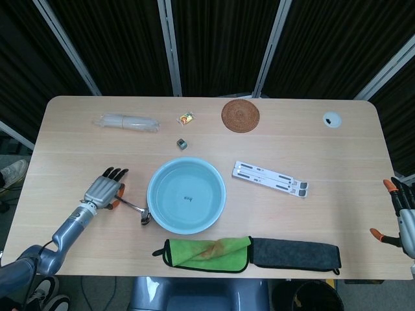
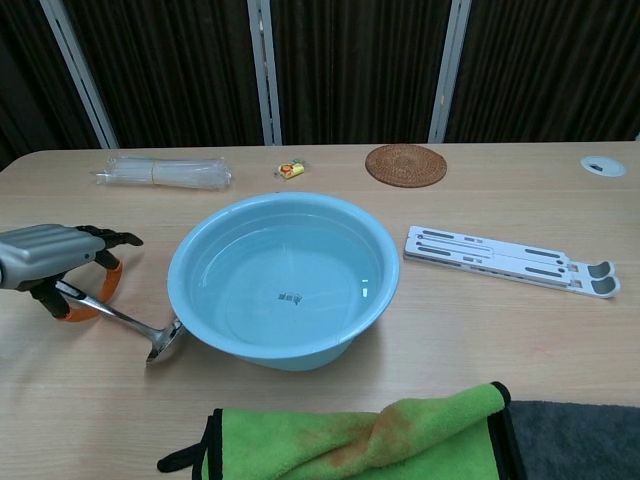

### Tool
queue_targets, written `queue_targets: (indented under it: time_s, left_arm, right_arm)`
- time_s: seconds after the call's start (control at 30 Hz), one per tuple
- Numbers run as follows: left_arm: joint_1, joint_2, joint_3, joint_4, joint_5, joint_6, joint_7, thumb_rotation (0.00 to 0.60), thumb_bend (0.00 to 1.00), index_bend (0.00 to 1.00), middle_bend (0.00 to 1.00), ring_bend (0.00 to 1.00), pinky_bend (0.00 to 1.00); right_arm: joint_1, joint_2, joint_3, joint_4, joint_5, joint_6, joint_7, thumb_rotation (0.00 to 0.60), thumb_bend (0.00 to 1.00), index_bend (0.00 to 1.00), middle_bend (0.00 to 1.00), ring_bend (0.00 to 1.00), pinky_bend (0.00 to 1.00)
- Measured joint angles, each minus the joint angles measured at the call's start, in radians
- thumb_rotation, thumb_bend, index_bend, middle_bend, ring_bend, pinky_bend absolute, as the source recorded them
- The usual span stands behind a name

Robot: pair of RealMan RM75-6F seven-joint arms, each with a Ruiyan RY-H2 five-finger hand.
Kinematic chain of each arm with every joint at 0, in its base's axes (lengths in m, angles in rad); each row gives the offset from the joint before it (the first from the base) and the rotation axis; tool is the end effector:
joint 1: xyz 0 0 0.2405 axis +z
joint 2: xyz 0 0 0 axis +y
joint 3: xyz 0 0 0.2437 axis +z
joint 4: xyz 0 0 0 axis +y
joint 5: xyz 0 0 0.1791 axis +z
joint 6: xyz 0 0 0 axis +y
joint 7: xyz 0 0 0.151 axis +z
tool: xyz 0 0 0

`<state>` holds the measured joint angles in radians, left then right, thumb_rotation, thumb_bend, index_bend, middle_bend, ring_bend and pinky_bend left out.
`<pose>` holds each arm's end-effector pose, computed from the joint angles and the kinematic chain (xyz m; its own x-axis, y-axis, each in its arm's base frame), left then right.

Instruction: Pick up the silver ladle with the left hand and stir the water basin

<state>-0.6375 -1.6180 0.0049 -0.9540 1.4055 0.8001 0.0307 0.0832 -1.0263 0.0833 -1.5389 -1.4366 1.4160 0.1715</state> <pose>-0.2679 0.3301 -0.0013 0.6675 0.3704 0.6459 0.7437 -0.3760 -0.5528 -0.3140 -0.1909 0.2191 0.3780 -0.0144 0.9257 -0.9232 0.0694 0.3781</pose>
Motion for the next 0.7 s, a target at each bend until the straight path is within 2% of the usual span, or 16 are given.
queue_targets:
  time_s: [0.4, 0.7]
  left_arm:
    - [0.044, 0.080, 0.017, -0.119, 0.015, 0.075, 0.013, 0.600, 0.37, 0.55, 0.00, 0.00, 0.00]
    - [0.085, 0.184, 0.047, -0.278, 0.050, 0.142, -0.009, 0.600, 0.37, 0.55, 0.00, 0.00, 0.00]
  right_arm:
    - [0.002, -0.005, -0.004, -0.004, -0.009, -0.001, -0.012, 0.600, 0.02, 0.01, 0.00, 0.00, 0.00]
    - [0.000, -0.005, -0.009, -0.009, -0.021, 0.007, -0.016, 0.600, 0.02, 0.01, 0.00, 0.00, 0.00]
